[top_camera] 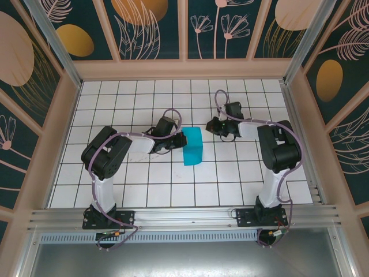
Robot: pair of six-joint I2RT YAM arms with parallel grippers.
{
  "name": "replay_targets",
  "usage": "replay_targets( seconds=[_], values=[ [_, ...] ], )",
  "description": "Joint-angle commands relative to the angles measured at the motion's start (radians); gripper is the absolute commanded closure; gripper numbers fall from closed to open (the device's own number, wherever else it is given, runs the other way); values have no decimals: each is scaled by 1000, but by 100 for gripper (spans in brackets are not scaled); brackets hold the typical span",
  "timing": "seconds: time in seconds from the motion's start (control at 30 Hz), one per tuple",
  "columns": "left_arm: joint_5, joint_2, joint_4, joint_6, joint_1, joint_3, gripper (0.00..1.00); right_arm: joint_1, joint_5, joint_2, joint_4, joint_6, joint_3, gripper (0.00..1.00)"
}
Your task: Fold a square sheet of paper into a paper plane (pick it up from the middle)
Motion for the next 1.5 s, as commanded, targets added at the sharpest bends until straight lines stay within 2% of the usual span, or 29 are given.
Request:
replay_targets(
  seconds=[0.0,0.13,0.27,0.6,0.77,0.93,1.13,1.47],
  values=[
    [-168,103,-337,31,21,-89,100,78,5,-8,-24,-25,38,100],
    [-171,105,-341,31,20,-86,100,128,-10,67,-17,-1,90,100],
    [-175,103,-344,31,21,-91,100,132,-12,120,-8,8,121,100],
    [-178,97,-333,26,20,-111,100,6,47,191,-26,11,144,100],
    [-175,96,-333,28,20,-111,100,-24,108,117,-83,-21,164,100],
    [-175,97,-331,28,21,-103,100,8,104,-43,-96,-17,73,100],
    [-179,100,-322,28,21,-98,100,111,25,-171,-55,43,-95,100],
    [-164,108,-301,23,20,-95,100,213,-26,-112,-37,61,-124,100]
  ],
)
